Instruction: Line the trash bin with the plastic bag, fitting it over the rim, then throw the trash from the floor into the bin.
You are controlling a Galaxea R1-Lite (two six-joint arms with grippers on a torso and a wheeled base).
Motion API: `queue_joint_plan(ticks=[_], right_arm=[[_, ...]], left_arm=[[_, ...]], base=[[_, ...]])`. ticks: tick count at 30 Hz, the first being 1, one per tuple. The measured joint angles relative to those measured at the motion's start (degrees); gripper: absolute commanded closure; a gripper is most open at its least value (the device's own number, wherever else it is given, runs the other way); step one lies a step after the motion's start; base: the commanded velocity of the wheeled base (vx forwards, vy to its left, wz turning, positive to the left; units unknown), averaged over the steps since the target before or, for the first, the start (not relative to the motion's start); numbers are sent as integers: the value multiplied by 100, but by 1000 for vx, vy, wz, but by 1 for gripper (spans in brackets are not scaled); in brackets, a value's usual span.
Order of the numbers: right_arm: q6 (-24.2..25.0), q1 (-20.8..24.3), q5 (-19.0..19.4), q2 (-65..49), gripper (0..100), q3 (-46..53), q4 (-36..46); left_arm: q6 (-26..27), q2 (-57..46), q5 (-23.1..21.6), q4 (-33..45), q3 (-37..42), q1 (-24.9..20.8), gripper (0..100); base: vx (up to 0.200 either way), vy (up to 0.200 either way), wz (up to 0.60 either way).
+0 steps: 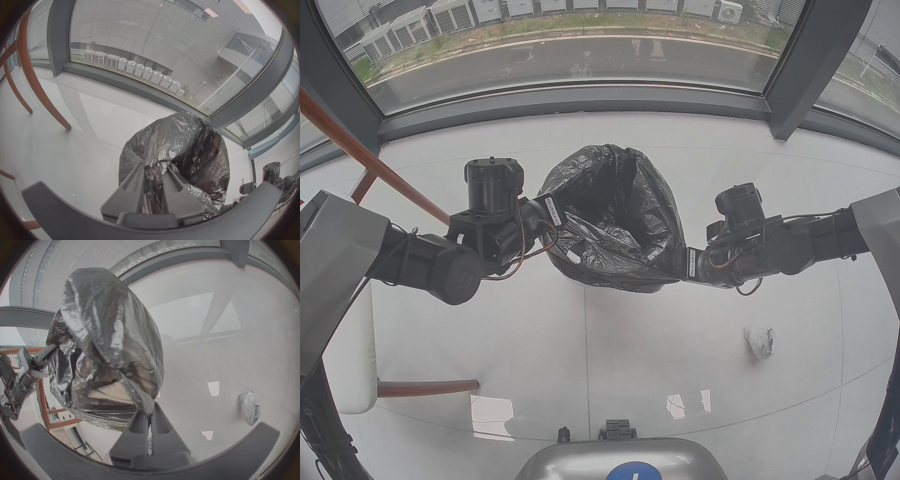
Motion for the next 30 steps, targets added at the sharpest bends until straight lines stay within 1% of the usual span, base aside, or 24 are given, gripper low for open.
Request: queue_joint_plan(ticks=[1,11,19,25,30], right_arm=[[1,0,0,-11,0,-21,4],[15,-60,34,-177,0,-84,27],[22,-278,73,-356,0,-105,-7],[33,-297,76,-479,0,-190,-5],[30,-223,76,-578,0,-35,-7]], left_arm=[[0,-2,-2,-2,11,-9,100],[24,-5,-30,-66,226,6,100],[63,-88,-356,-271,680,-5,100],[362,-165,-408,-299,1028,-16,100],[383,-171,-408,-301,1091,-5,100]], base=[[0,0,0],[0,0,0],[0,0,0],[0,0,0],[0,0,0]])
